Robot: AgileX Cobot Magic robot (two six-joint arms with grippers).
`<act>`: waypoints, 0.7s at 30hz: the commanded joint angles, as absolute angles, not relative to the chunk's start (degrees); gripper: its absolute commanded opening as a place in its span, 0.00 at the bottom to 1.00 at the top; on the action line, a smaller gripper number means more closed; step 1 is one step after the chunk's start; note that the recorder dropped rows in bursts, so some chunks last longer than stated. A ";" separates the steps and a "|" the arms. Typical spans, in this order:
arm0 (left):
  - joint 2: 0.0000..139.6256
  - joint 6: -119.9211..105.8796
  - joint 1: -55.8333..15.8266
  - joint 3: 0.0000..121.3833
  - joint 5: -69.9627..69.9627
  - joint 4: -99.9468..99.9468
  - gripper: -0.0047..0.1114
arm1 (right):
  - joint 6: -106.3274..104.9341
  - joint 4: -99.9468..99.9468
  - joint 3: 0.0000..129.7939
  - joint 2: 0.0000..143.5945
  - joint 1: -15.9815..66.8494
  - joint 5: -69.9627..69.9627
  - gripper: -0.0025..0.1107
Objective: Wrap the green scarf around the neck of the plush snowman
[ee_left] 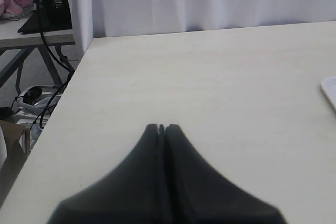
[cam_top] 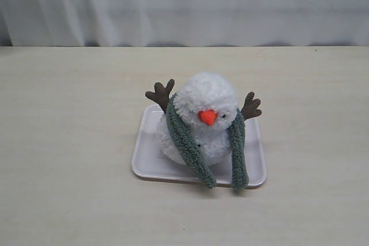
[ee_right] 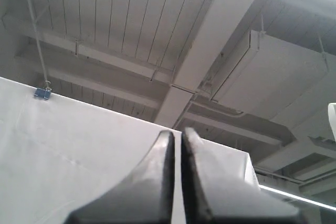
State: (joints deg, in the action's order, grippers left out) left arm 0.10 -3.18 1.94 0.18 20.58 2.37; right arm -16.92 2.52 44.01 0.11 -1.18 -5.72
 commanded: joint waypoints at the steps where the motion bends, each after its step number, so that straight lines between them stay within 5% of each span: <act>1: 0.00 -2.99 2.01 0.00 19.72 2.26 0.04 | -16.67 3.00 41.99 0.00 -1.30 -7.22 0.06; 21: 0.00 -2.99 2.01 0.00 19.72 2.26 0.04 | -16.67 3.00 20.97 0.00 -1.30 -7.43 0.06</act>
State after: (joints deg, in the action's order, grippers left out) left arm 0.10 -3.18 1.94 0.18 20.58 2.37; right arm -16.92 2.64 23.99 0.32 -1.18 -7.50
